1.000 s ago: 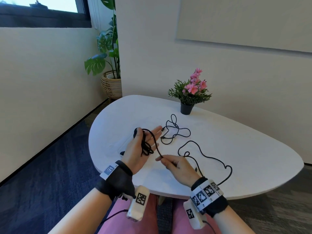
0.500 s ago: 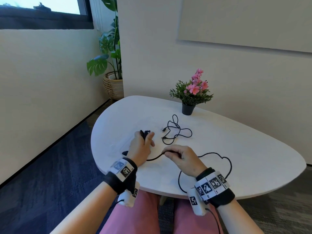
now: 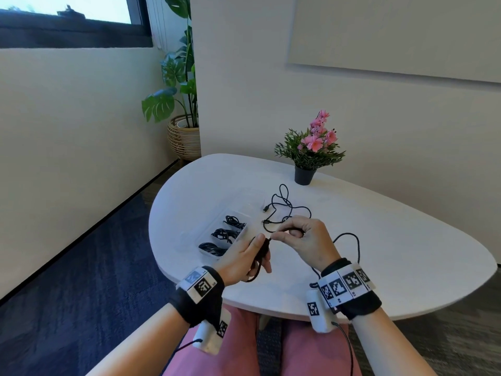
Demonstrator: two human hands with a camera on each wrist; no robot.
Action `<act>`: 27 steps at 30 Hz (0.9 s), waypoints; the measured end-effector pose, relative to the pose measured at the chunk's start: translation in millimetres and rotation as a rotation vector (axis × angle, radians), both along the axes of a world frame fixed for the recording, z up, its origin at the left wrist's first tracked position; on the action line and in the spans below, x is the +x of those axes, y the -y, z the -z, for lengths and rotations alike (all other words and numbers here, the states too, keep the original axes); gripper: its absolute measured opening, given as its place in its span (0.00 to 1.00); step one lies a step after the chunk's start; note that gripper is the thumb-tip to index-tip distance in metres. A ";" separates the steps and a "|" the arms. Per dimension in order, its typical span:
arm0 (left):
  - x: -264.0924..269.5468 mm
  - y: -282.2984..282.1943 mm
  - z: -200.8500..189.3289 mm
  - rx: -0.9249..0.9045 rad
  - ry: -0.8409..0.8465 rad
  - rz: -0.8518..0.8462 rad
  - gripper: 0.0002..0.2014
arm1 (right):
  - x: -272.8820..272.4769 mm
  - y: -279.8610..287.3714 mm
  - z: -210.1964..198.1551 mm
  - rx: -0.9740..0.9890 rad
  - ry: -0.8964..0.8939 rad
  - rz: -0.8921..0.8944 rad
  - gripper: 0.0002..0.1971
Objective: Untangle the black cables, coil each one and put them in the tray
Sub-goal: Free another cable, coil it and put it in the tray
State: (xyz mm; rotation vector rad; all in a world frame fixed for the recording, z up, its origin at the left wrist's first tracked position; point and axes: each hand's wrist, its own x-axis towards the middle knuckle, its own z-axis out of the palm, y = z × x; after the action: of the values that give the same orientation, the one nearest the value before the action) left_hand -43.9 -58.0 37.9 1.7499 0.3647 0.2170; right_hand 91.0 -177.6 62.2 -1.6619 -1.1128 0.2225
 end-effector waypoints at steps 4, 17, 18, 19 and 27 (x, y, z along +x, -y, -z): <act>-0.9 3.1 -3.7 -0.128 0.001 0.080 0.22 | 2.1 -0.9 -0.6 0.060 -0.089 -0.015 0.05; -5.5 -10.0 -16.3 -0.607 0.300 -0.029 0.22 | 16.7 -4.1 19.4 -0.134 -0.167 -0.037 0.12; -5.3 -9.6 -18.2 -0.662 0.328 -0.056 0.22 | 13.1 -4.4 21.8 -0.172 -0.164 -0.065 0.10; -4.8 -9.9 -19.7 -0.704 0.355 -0.076 0.21 | 8.9 -5.1 25.1 -0.200 -0.168 -0.091 0.11; 3.4 -1.2 -16.7 -0.644 0.329 -0.110 0.29 | -31.0 -14.0 42.7 -0.325 0.015 -0.197 0.12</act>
State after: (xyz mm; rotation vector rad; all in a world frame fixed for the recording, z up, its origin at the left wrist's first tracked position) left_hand -40.6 -56.7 54.6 1.0388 0.2517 0.4102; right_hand 59.9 -163.6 19.5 -1.8373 -1.3053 0.5420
